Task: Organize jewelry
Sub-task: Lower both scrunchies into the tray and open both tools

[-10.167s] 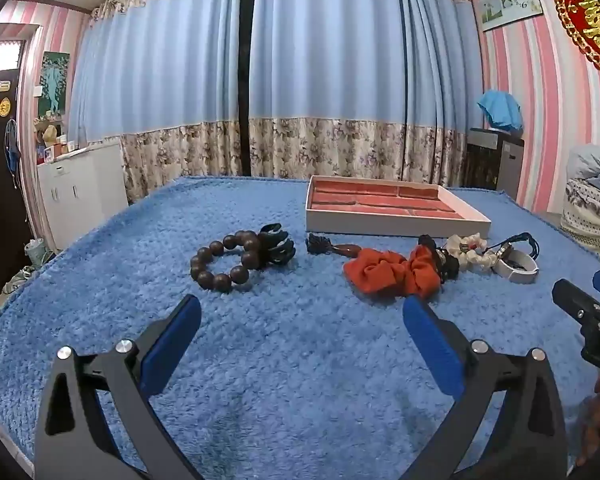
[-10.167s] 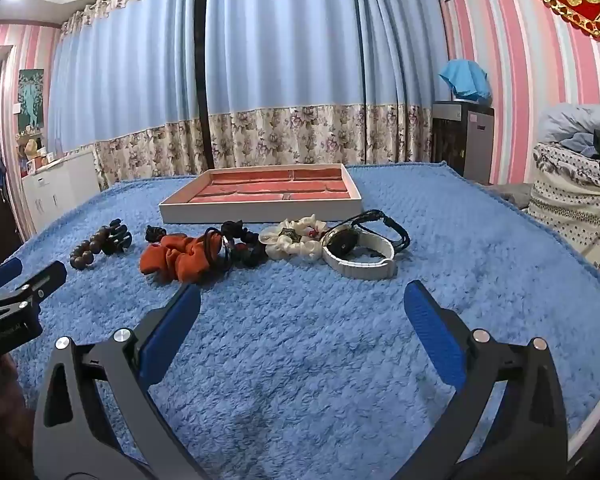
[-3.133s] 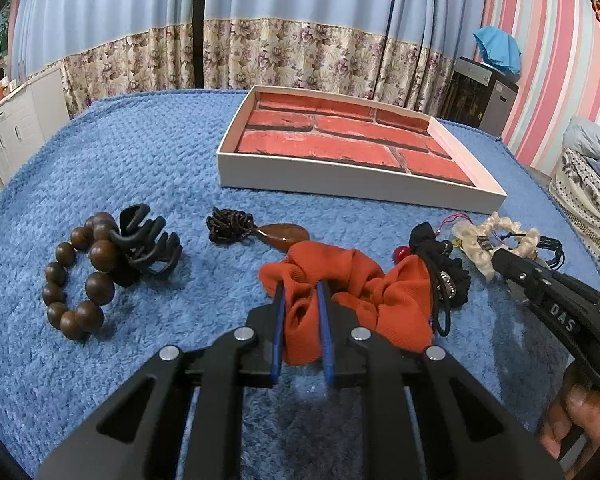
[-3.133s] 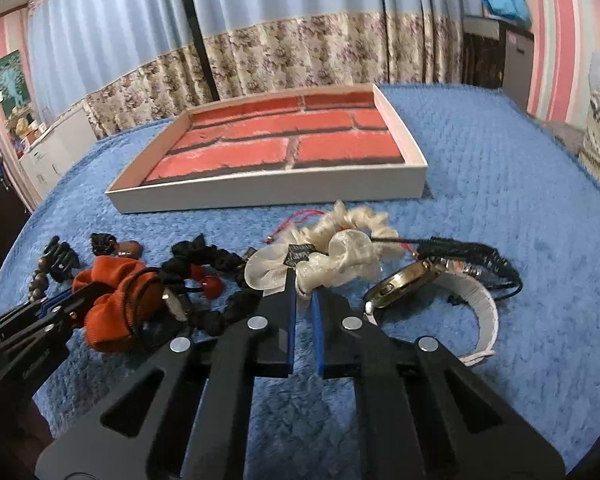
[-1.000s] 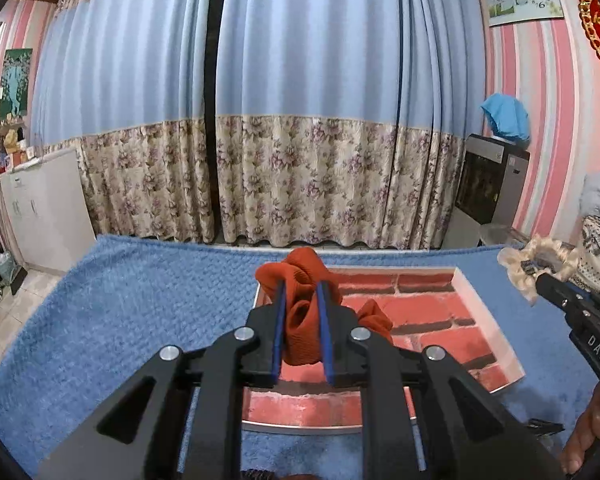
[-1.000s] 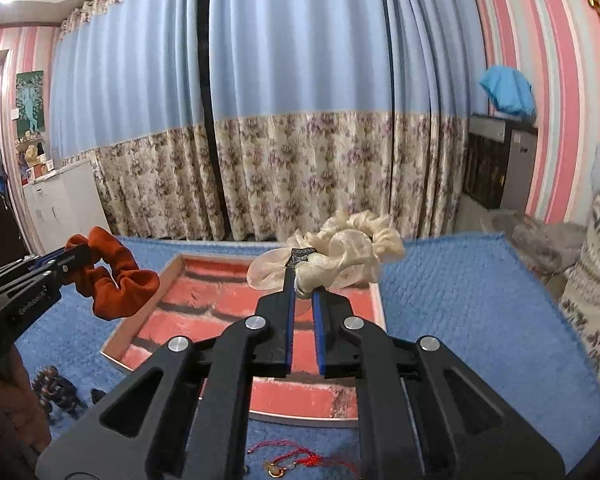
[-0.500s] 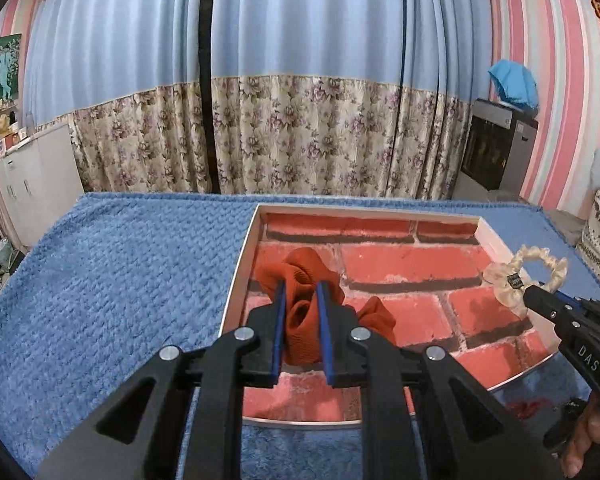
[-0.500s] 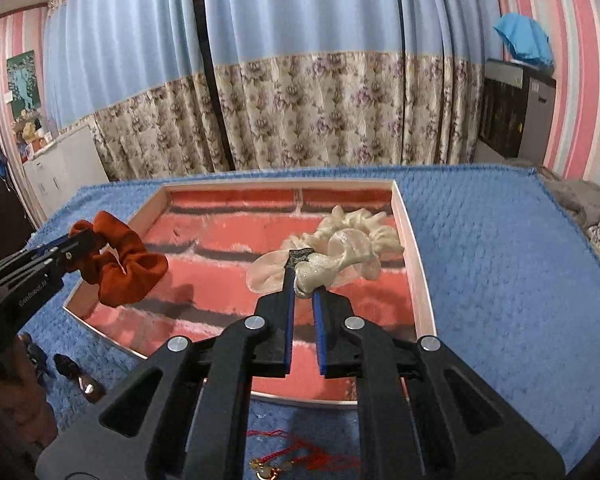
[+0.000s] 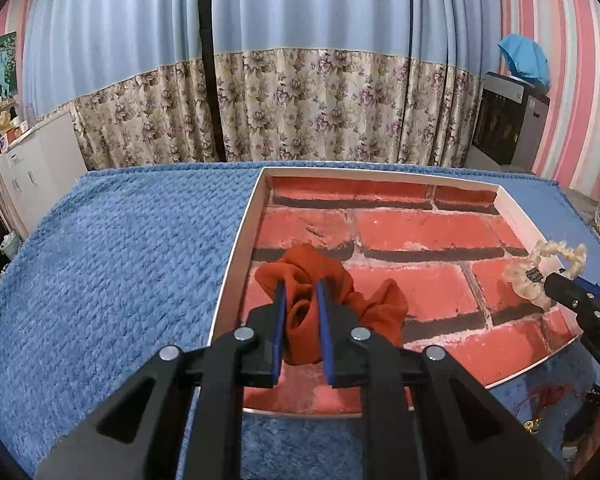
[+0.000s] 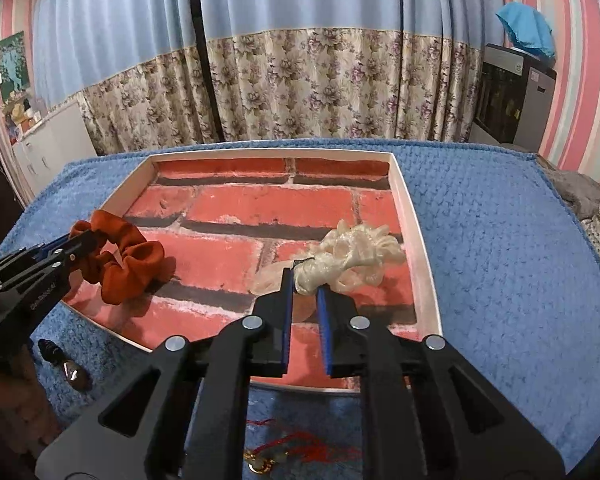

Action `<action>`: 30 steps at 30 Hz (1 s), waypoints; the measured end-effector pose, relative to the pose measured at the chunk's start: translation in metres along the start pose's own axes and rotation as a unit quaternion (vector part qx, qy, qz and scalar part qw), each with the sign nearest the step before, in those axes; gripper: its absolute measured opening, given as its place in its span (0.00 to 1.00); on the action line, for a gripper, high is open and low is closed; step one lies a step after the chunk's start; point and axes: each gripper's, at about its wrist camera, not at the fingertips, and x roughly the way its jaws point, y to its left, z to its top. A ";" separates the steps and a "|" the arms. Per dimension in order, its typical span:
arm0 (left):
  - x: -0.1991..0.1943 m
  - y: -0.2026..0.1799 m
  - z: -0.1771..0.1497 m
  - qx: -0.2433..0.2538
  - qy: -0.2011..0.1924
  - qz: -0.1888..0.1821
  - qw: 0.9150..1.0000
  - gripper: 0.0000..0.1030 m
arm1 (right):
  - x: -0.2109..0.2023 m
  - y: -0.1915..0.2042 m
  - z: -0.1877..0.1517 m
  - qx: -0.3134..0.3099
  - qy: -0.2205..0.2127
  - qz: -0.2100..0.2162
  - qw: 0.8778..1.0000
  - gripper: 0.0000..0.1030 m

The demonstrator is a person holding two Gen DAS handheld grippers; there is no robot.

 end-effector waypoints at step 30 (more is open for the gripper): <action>-0.004 -0.001 -0.005 0.002 0.016 -0.005 1.000 0.59 | -0.008 -0.015 0.000 0.041 0.003 0.006 0.999 0.46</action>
